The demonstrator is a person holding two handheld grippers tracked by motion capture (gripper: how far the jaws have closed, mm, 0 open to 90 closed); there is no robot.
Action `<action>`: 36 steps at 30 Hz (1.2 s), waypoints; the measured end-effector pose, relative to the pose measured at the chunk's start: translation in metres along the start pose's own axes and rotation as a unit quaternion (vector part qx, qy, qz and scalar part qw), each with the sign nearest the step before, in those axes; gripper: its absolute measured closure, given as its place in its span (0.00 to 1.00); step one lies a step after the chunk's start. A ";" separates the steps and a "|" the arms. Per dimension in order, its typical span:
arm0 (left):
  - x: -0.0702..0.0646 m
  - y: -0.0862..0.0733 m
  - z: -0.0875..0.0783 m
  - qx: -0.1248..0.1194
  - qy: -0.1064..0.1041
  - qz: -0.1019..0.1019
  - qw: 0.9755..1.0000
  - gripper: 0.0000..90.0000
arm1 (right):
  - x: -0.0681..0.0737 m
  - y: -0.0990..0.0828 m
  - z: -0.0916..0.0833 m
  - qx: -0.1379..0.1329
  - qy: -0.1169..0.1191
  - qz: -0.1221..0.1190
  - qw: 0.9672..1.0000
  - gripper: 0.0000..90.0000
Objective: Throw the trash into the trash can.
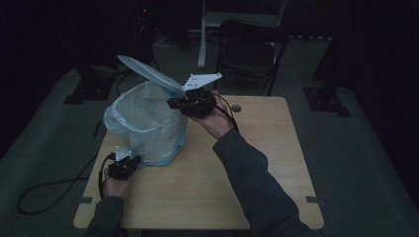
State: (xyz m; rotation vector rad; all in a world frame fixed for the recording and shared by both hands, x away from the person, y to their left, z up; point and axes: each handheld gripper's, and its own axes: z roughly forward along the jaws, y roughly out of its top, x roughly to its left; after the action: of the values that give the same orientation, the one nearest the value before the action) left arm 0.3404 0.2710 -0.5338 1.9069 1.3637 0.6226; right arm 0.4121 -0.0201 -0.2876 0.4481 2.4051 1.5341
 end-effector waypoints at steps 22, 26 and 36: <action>0.000 0.000 0.000 0.000 0.000 0.000 1.000 1.00 | 0.005 0.010 0.017 -0.005 -0.008 0.016 1.000 0.96; 0.000 0.000 0.000 0.001 -0.001 0.000 1.000 1.00 | 0.006 0.011 0.020 -0.004 -0.010 0.016 1.000 0.96; 0.001 0.000 0.000 0.000 -0.001 0.000 1.000 1.00 | 0.006 0.011 0.028 -0.002 -0.019 0.025 1.000 0.96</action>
State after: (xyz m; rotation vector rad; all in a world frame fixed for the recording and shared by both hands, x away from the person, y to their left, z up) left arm 0.3404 0.2715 -0.5339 1.9065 1.3632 0.6197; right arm 0.4180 0.0096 -0.2891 0.5354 2.3779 1.5359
